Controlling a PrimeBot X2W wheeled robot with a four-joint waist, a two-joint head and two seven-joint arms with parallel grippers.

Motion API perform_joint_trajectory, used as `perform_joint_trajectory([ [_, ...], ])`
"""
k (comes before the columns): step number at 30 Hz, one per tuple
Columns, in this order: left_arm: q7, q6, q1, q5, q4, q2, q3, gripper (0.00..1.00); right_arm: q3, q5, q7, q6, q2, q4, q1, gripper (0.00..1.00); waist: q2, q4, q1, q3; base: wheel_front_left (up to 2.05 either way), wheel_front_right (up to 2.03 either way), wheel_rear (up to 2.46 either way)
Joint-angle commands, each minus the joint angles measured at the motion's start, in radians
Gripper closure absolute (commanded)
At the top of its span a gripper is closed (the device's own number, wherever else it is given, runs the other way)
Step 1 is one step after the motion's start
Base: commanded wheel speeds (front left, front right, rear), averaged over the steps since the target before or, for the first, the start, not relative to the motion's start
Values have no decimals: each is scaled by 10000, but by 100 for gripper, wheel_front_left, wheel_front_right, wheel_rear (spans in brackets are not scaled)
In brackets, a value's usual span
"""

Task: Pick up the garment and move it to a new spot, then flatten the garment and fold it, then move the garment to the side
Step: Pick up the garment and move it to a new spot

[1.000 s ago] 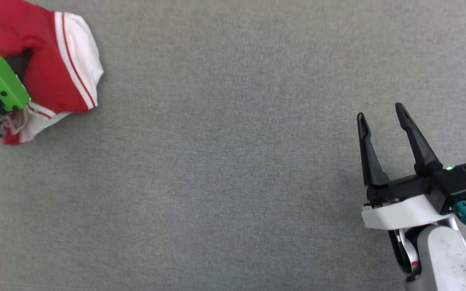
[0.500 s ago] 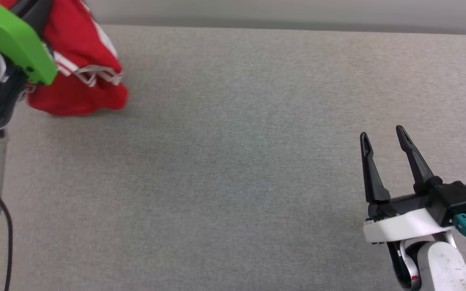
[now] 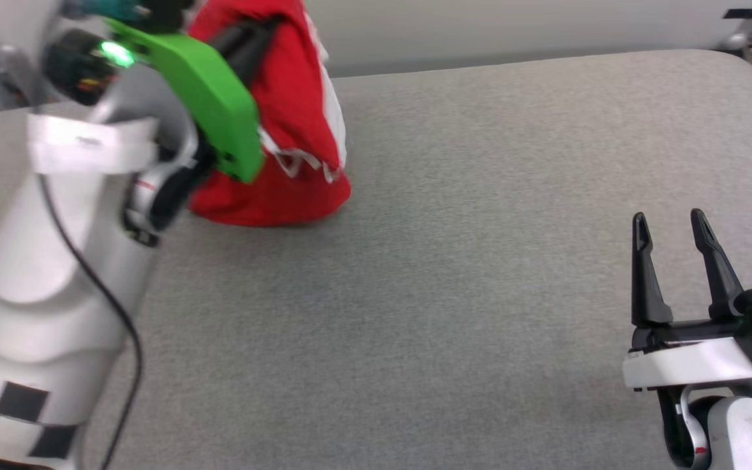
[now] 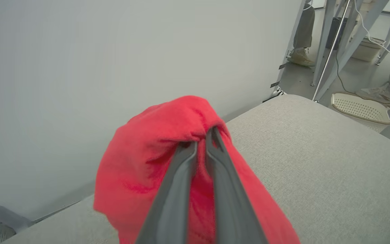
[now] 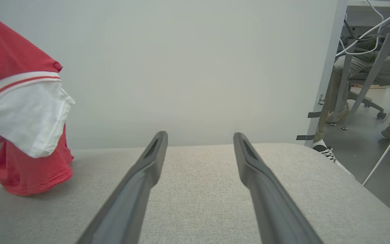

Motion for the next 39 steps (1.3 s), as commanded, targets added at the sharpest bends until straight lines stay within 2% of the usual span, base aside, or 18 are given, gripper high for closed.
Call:
perform_joint_trajectory([
  [1,-116,-55,220,-59,57,-267,-282,100,-59,64,-47,-9,-8,-29,138,0,0,-532,1,-118,0,0,0],
  [7,-570,-67,1400,-272,659,-1316,-2137,100,-208,154,-47,-9,-8,-15,207,0,0,-939,1,-16,0,0,0],
  [13,-1069,-69,2496,-97,2061,-1905,-3500,100,-181,187,-47,-9,-7,13,237,0,0,-1058,1,53,0,0,0],
  [14,-1193,-69,2601,88,2397,-1932,-3727,41,-161,198,-47,-9,-7,36,238,0,0,-1047,1,88,0,0,0],
  [15,-1334,-69,2671,261,2719,-1968,-3903,0,-132,209,-47,-9,-7,47,231,0,0,-1013,1,137,0,0,0],
  [19,-1961,-69,2758,544,3628,-2213,-4169,0,-74,223,-47,-9,-7,109,206,0,0,-810,1,226,0,0,0],
  [23,-2782,-69,2652,366,4127,-2501,-3940,0,-90,155,-47,-9,-7,201,218,0,0,-418,1,156,0,0,0],
  [28,-3845,9,2415,260,4187,-2484,-3466,0,-235,-4,-47,-9,-7,274,322,0,0,177,1,-172,0,0,0],
  [32,-4871,205,2392,217,3844,-2174,-2946,0,-310,-170,-47,-9,-7,328,499,0,0,675,1,-524,0,0,0],
  [35,-5767,454,2581,294,3435,-1731,-2522,0,-399,-255,-47,-9,-7,367,668,0,0,1028,1,-764,0,0,0],
  [39,-6355,787,3178,616,2602,-1186,-2013,0,-460,-339,-47,-9,-7,417,901,0,0,1390,1,-1015,0,0,0],
])
